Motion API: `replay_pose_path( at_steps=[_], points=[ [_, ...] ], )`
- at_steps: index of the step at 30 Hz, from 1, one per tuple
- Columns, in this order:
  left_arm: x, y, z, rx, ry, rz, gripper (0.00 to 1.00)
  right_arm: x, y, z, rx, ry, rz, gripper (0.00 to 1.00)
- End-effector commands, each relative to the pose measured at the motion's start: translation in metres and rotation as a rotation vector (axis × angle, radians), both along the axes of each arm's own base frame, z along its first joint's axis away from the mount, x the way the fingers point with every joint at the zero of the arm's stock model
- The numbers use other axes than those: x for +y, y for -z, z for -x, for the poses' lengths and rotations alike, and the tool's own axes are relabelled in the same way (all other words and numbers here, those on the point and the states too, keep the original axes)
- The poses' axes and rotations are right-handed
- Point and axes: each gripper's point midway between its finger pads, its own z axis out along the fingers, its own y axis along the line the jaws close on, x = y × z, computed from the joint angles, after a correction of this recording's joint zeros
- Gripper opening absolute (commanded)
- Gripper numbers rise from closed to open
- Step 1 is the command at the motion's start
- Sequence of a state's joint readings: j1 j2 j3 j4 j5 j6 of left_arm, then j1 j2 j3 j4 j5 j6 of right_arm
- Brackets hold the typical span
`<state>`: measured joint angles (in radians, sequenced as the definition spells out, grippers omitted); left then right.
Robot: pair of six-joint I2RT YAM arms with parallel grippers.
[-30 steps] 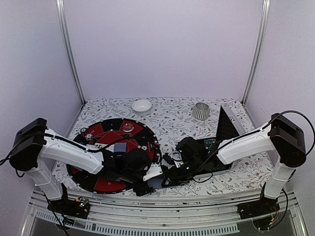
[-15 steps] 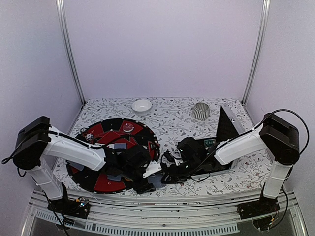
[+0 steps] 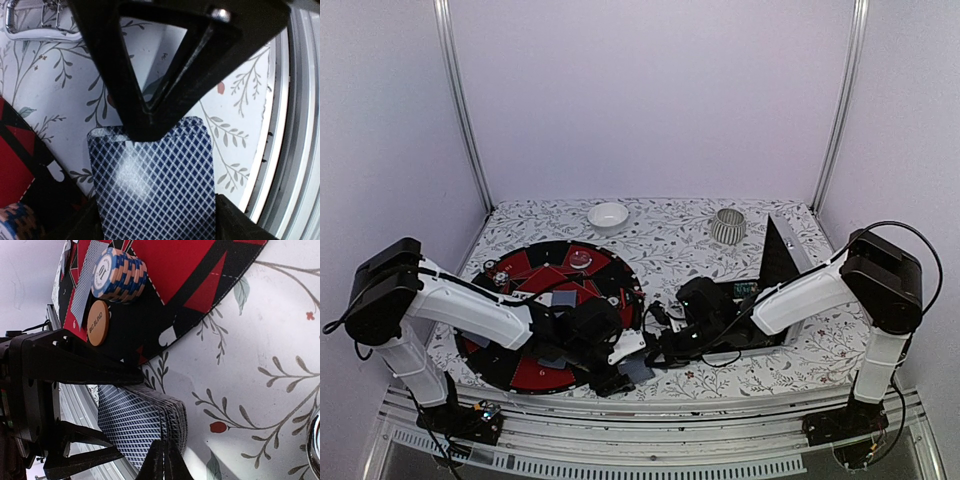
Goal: Distribute texas hold em gaming equipment
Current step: Hold the face-down deck piles at the center of the board, then pick up the face-down deck piles from the center of the board.
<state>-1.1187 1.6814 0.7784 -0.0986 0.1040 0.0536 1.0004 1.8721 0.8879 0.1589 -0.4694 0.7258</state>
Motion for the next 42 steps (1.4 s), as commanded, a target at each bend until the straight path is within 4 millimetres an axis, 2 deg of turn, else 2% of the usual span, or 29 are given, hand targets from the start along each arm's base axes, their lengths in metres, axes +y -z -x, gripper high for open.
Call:
replay_pose_path(
  at_steps=[1, 7, 10, 13, 16, 18, 21, 23, 25, 26, 27, 30, 33, 35, 40, 42],
  points=[
    [0.002, -0.004, -0.003, -0.003, -0.018, 0.018, 0.74, -0.025, 0.021, 0.004, 0.002, 0.033, 0.110, 0.03],
    [0.001, -0.004, -0.003, -0.001, -0.017, 0.021, 0.72, -0.037, 0.013, 0.001, -0.024, 0.043, 0.129, 0.02],
    [0.001, -0.006, -0.001, 0.004, -0.010, 0.026, 0.69, -0.036, 0.008, 0.000, -0.035, 0.029, 0.121, 0.02],
    [0.000, -0.008, 0.002, 0.010, 0.001, 0.032, 0.72, -0.030, 0.002, 0.001, -0.039, -0.003, 0.095, 0.03],
    [-0.001, -0.019, 0.000, -0.007, -0.001, 0.059, 0.77, -0.025, -0.005, 0.001, -0.051, -0.020, 0.075, 0.05],
    [-0.004, -0.032, -0.001, -0.029, 0.001, 0.106, 0.80, -0.023, -0.011, -0.001, -0.064, -0.024, 0.060, 0.11],
    [-0.002, -0.041, 0.002, -0.044, 0.025, 0.129, 0.84, -0.019, -0.012, -0.004, -0.079, -0.027, 0.058, 0.33],
    [0.001, -0.039, 0.001, -0.038, 0.016, 0.110, 0.87, -0.014, -0.010, -0.006, -0.075, -0.029, 0.058, 0.43],
    [0.002, -0.034, 0.002, -0.003, -0.007, 0.084, 0.88, -0.009, -0.005, -0.007, -0.069, -0.034, 0.064, 0.49],
    [0.004, -0.031, 0.000, 0.014, -0.041, 0.064, 0.95, -0.007, -0.001, -0.007, -0.066, -0.036, 0.070, 0.51],
    [0.007, -0.028, -0.002, 0.039, -0.089, 0.053, 0.98, -0.005, 0.001, -0.007, -0.064, -0.037, 0.073, 0.52],
    [0.013, -0.020, 0.002, 0.092, -0.146, 0.062, 0.98, 0.001, -0.005, -0.007, -0.067, -0.048, 0.044, 0.53],
    [0.022, -0.010, -0.009, 0.043, -0.188, 0.026, 0.98, 0.001, -0.010, -0.009, -0.067, -0.044, 0.028, 0.53],
    [0.018, -0.008, -0.015, 0.017, -0.173, 0.005, 0.98, -0.003, -0.014, -0.011, -0.063, -0.032, 0.022, 0.53],
    [0.007, 0.012, -0.005, 0.081, -0.090, -0.047, 0.98, -0.015, -0.022, -0.013, -0.072, -0.003, 0.022, 0.53],
    [0.004, 0.012, -0.005, 0.077, -0.070, -0.053, 0.97, -0.018, -0.027, -0.014, -0.079, 0.007, 0.016, 0.53]
  ],
)
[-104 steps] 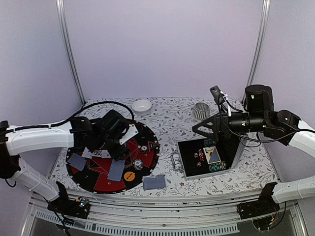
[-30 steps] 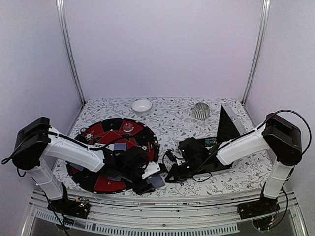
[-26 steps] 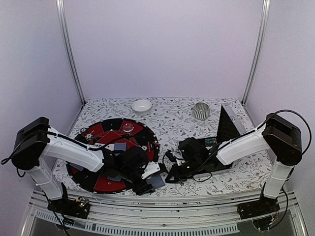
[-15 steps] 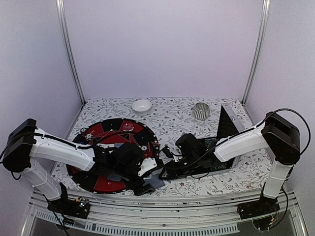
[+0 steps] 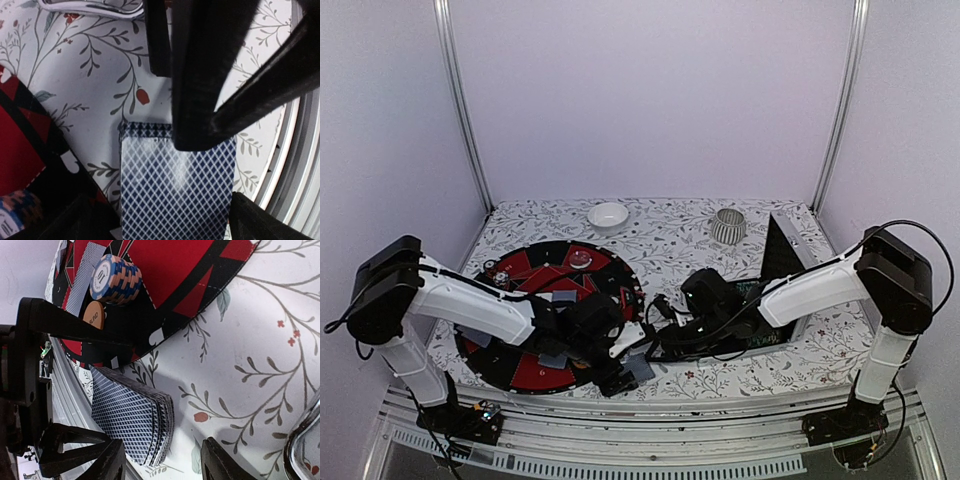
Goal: Distribute texas hold em gaming equipment
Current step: Pick up the face-down deck piles from the center of the board.
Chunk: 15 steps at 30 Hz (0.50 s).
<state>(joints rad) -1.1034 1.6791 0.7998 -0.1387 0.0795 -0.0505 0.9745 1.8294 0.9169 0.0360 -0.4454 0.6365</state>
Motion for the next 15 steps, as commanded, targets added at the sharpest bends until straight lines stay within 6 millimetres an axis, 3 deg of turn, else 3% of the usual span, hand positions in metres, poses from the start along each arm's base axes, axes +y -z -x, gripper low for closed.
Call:
replay_pose_path(
  at_steps=[1, 6, 12, 15],
  points=[
    [0.000, 0.014, 0.004, 0.033, 0.051, -0.042, 0.96, -0.007, -0.022, -0.005, -0.030, 0.030, -0.036, 0.53],
    [0.000, 0.017, 0.005, 0.052, 0.062, -0.069, 0.85, -0.012, -0.035, -0.010, -0.048, 0.049, -0.047, 0.54],
    [0.011, 0.041, 0.016, 0.097, 0.122, -0.238, 0.83, -0.016, -0.056, -0.015, -0.092, 0.065, -0.071, 0.54],
    [0.017, 0.042, 0.023, 0.104, 0.142, -0.244, 0.84, -0.020, -0.062, -0.016, -0.108, 0.076, -0.079, 0.54]
  ],
)
